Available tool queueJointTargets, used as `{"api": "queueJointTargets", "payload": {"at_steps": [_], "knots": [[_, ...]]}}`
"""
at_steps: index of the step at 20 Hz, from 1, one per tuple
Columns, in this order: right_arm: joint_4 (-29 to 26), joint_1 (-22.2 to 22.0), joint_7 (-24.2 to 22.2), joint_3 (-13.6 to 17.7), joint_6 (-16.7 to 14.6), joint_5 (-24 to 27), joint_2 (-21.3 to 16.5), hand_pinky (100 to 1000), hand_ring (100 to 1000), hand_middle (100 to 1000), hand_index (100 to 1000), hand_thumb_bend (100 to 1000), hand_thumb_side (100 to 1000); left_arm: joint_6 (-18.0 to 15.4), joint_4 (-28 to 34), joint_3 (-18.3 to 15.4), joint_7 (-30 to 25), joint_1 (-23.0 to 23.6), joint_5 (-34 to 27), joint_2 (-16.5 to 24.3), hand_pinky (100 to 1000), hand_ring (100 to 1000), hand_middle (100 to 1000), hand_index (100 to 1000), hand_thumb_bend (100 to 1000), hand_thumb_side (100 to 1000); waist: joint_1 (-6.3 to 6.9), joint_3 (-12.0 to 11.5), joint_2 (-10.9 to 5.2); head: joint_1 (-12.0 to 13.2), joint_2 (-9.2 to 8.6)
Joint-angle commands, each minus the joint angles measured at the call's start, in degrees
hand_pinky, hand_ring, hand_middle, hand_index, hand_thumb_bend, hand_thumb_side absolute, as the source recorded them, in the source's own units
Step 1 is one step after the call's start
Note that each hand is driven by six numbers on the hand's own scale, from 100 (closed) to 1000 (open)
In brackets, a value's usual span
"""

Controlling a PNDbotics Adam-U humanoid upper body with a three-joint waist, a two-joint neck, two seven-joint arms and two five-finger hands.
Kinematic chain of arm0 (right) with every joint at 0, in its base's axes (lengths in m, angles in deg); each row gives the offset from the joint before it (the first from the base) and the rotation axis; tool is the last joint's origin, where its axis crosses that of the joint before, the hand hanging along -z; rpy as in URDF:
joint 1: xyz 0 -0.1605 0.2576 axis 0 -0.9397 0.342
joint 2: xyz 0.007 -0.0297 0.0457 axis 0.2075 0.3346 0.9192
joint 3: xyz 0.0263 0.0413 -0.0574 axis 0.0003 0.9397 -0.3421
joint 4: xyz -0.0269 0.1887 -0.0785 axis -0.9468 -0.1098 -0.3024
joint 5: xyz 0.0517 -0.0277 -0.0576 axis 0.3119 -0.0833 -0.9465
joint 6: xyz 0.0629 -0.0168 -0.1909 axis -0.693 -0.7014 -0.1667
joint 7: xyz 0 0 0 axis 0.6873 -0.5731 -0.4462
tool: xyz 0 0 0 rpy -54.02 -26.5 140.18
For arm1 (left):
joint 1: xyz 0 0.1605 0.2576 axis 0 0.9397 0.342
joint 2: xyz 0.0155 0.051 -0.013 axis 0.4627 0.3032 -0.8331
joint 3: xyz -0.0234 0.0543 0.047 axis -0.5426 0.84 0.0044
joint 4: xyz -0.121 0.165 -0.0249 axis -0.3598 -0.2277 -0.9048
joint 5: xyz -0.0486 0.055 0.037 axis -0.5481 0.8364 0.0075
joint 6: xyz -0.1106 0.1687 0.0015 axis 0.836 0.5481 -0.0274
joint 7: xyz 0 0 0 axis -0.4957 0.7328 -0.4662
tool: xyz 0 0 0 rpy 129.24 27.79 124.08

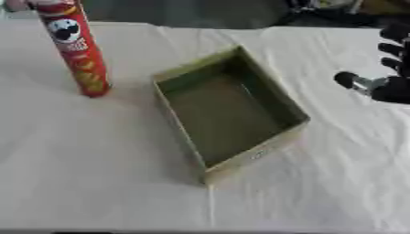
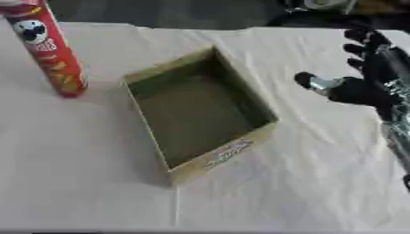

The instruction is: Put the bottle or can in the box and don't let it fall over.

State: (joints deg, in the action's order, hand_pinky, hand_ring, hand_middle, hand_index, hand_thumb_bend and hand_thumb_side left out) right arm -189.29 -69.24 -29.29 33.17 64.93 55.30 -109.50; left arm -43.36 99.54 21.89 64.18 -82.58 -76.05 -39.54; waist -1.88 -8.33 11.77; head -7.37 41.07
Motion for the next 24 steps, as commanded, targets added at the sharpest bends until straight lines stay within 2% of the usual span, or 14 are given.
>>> {"api": "queueJointTargets", "payload": {"at_steps": [1, 7, 11, 15, 19, 21, 24], "knots": [[-0.7, 0.6, -0.2, 0.4, 0.2, 0.3, -2.0, 981, 980, 965, 1000, 666, 100, 0.3, -0.5, 0.1, 0.0, -1.8, 0.6, 2.2, 800, 1000, 981, 923, 701, 307, 0.24, 0.0, -0.78, 0.1, -0.56], [-0.7, 0.6, -0.2, 0.4, 0.4, 0.5, -2.3, 982, 980, 967, 1000, 656, 100, 0.5, -2.5, 2.2, -0.2, -5.1, 3.3, 2.7, 806, 1000, 999, 928, 705, 304, 0.17, 0.0, -1.29, 0.0, -0.33], [-0.7, 0.6, -0.2, 0.4, 0.4, 0.6, -2.3, 982, 979, 967, 1000, 656, 100, 0.4, -2.9, 2.7, -0.6, -5.7, 4.5, 2.5, 810, 1000, 999, 926, 712, 317, 0.16, 0.0, -1.38, 0.1, -0.31], [-0.5, 0.8, -0.3, 0.3, 0.5, 0.8, -2.4, 982, 978, 966, 1000, 655, 100, 1.6, -6.3, 4.7, -2.8, -7.1, 2.8, 2.7, 804, 1000, 997, 929, 701, 321, 0.2, 0.0, -1.67, 0.4, -0.56], [-0.5, 0.8, -0.6, 0.2, 0.5, 0.9, -2.4, 982, 977, 965, 1000, 655, 100, 0.1, -9.0, 5.7, -4.5, -8.3, -0.2, 2.8, 798, 1000, 986, 932, 692, 327, 0.13, 0.0, -1.73, 0.6, -0.56], [-0.6, 0.8, -0.6, 0.2, 0.5, 0.9, -2.5, 982, 976, 964, 1000, 655, 100, -0.6, -10.2, 5.9, -5.0, -8.6, -1.1, 3.0, 793, 1000, 938, 935, 690, 335, 0.13, 0.0, -1.73, 0.6, -0.57], [-0.7, 0.9, -0.6, 0.2, 0.5, 1.0, -2.5, 982, 976, 964, 1000, 655, 100, -1.0, -11.4, 6.2, -5.8, -9.0, -1.6, 3.3, 792, 1000, 911, 932, 686, 340, 0.16, 0.0, -1.73, 0.6, -0.64]]}}
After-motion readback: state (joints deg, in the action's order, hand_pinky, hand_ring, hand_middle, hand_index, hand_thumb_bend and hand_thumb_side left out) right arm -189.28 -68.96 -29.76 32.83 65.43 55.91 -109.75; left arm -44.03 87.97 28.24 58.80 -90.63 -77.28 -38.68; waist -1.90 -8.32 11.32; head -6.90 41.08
